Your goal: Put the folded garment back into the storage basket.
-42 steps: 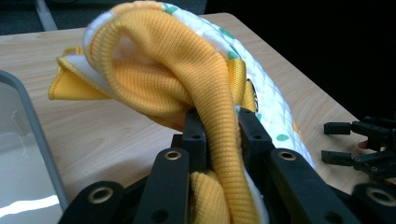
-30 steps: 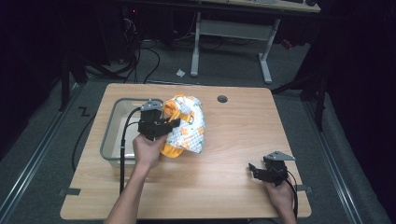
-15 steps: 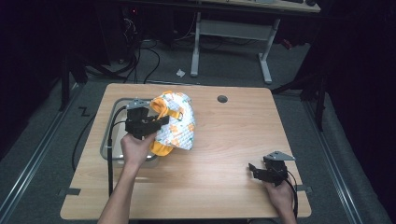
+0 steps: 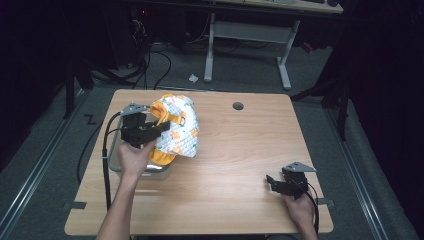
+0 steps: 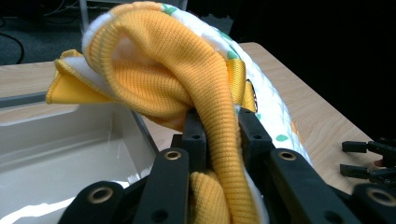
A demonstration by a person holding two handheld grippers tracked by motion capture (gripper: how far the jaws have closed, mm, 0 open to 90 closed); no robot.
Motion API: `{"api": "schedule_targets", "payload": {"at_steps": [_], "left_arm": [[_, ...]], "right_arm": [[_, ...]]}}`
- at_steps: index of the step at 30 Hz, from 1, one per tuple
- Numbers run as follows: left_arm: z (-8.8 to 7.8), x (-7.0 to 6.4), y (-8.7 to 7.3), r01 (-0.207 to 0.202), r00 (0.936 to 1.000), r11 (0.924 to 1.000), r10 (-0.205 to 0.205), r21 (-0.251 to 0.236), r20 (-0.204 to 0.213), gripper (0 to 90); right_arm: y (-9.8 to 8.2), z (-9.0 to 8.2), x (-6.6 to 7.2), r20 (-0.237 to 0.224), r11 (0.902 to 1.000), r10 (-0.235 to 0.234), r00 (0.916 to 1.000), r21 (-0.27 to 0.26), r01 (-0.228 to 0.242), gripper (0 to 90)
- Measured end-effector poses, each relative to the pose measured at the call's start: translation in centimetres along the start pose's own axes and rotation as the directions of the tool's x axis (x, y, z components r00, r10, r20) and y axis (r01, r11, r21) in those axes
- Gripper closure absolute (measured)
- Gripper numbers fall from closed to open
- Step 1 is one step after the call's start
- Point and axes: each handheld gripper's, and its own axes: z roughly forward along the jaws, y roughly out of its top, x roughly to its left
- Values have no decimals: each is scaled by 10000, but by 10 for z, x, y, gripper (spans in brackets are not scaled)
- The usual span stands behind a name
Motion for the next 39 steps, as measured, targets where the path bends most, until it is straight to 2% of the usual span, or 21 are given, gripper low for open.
{"api": "schedule_targets", "payload": {"at_steps": [10, 16, 29, 39], "left_arm": [[-11, 16, -1, 211, 9996, 9998, -212, -39, -159, 759], [-17, 20, -2, 121, 9990, 9999, -118, 57, -442, 759], [-25, 30, -4, 165, 9972, 9997, -153, 162, -734, 759], [-24, 44, -9, 534, 9972, 9982, -518, 274, -544, 759]], "right_arm": [[0, 0, 0, 1, 10000, 0, 10000, 0, 0, 273], [0, 0, 0, 0, 10000, 2, 10000, 1, -2, 273], [0, 0, 0, 1, 10000, 3, 10000, 3, -3, 273], [0, 0, 0, 2, 10000, 1, 10000, 1, -1, 273]]}}
